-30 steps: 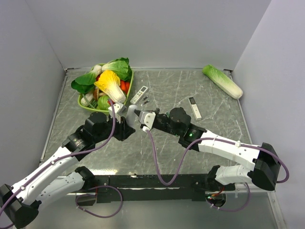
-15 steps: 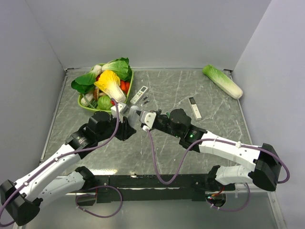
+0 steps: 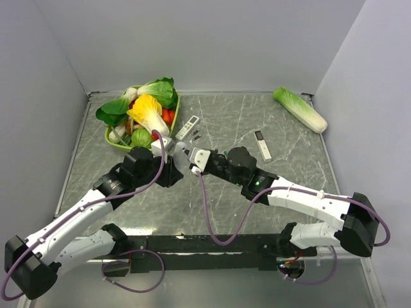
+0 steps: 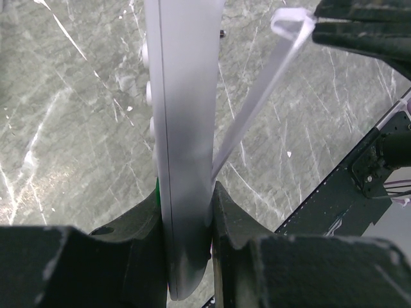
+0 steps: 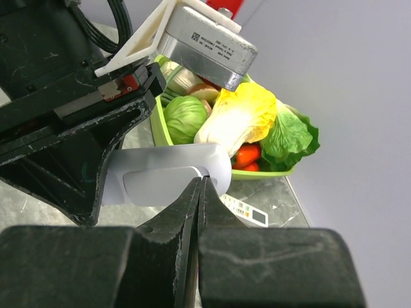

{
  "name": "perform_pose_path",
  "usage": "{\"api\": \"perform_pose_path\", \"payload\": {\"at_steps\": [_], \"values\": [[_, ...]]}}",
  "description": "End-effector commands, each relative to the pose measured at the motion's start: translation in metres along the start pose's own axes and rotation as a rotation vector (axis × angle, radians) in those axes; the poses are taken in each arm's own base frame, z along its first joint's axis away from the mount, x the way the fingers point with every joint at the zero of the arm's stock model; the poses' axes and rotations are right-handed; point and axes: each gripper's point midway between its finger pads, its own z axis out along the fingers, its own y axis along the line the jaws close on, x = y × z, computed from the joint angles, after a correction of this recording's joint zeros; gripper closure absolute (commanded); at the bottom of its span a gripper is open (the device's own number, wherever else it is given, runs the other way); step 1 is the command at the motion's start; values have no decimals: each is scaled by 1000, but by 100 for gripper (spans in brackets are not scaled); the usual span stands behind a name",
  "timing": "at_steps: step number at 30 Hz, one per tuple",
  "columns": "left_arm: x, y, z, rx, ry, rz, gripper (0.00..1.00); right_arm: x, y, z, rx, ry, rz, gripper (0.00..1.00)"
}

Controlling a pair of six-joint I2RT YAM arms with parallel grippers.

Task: Load the batteries into the remote control
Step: Remove the battery cover from the remote control.

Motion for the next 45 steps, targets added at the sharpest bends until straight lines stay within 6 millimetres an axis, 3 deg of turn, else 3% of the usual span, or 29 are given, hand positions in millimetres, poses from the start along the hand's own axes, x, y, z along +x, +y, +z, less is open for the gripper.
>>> {"api": "perform_pose_path", "payload": {"at_steps": [1,5,14,25,29,32,33,34,36,37,40,45], "values": [[-27,-13,-1,48,-74,-5,99,11,-7,-1,41,29,53,100],[-21,-6,3,9,-48,-21,99,24,-8,-5,47,86,110,100],[-9,5,11,-44,9,-59,98,69,16,-36,41,285,317,100],[-5,8,14,-60,-21,-144,99,143,70,-92,100,600,697,100],[-7,12,12,-83,-55,-167,99,153,80,-101,108,656,761,100],[-11,14,6,-98,-88,-177,99,162,77,-109,137,697,833,99],[-13,14,3,-102,-100,-179,99,167,74,-112,152,711,864,94],[-14,15,1,-105,-108,-180,99,169,81,-115,112,730,913,78],[-16,15,-2,-107,-131,-186,98,180,75,-122,153,759,983,73],[-17,15,-3,-104,-141,-188,98,184,77,-126,151,786,1002,61],[-17,16,-6,-105,-160,-192,98,188,80,-126,119,822,1026,47],[-25,15,-16,-118,-178,-172,98,204,83,-126,88,924,1015,44]]}}
